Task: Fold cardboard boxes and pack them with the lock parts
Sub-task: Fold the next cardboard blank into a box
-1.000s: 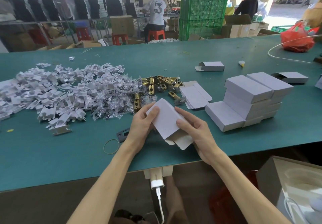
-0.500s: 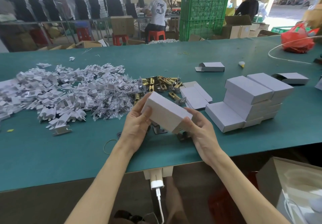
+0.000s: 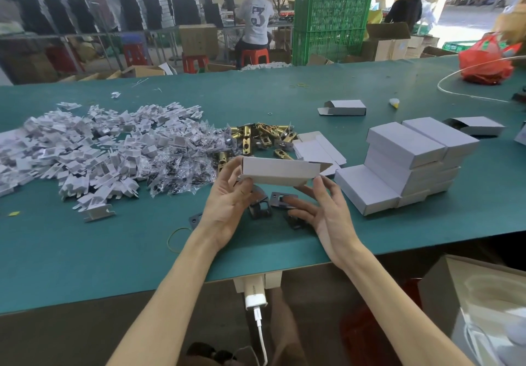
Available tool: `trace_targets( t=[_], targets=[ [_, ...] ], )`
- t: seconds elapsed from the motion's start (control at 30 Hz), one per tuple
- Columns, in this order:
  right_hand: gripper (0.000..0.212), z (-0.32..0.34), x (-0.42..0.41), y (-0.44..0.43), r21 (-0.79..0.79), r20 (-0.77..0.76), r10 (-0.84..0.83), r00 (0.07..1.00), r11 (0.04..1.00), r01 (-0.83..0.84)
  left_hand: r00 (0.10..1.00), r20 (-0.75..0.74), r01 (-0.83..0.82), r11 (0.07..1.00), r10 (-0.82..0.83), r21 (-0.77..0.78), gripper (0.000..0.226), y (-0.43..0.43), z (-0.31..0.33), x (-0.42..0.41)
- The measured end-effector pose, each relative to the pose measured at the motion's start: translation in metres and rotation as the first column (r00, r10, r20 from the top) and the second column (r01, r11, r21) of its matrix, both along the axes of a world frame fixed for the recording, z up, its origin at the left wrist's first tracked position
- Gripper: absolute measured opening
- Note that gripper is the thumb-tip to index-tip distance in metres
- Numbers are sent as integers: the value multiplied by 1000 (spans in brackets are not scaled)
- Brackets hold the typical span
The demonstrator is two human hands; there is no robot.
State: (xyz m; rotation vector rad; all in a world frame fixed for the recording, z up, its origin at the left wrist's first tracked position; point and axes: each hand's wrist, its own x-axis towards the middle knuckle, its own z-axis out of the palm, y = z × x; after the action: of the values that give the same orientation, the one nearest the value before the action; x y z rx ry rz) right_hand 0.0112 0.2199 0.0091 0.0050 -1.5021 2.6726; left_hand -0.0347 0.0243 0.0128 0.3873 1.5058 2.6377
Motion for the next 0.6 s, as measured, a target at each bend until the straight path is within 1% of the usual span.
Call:
trace_targets(
  t=[0.1, 0.2, 0.3, 0.33, 0.43, 0.53, 0.6],
  targets=[
    [52, 1, 0, 0, -11, 4, -12, 1000, 1000, 12, 998, -28, -53, 998, 53, -22, 40, -1, -3, -3],
    [54, 2, 0, 1, -17, 23, -7, 1000, 1000, 7, 997, -79, -26, 992, 17, -124, 39, 1, -5, -3],
    [58, 3, 1, 1, -20, 72, -27, 997, 999, 28, 998, -55, -50, 982, 41, -182, 49, 3, -7, -2],
    [57, 4, 1, 2, -16, 80, -33, 996, 999, 35, 998, -30, -62, 982, 58, -177, 46, 3, -6, -2],
    [50, 4, 1, 1, 20, 85, -37, 996, 999, 36, 997, 24, -74, 990, 78, -123, 27, 0, -3, -2],
    [49, 2, 2, 1, 63, 85, -27, 996, 998, 21, 991, 30, -124, 985, 129, -118, 19, 0, -5, -4],
    [41, 0, 1, 2, 63, 63, -15, 998, 998, 11, 989, 15, -142, 979, 146, -146, 24, 1, -5, -4]
  ],
)
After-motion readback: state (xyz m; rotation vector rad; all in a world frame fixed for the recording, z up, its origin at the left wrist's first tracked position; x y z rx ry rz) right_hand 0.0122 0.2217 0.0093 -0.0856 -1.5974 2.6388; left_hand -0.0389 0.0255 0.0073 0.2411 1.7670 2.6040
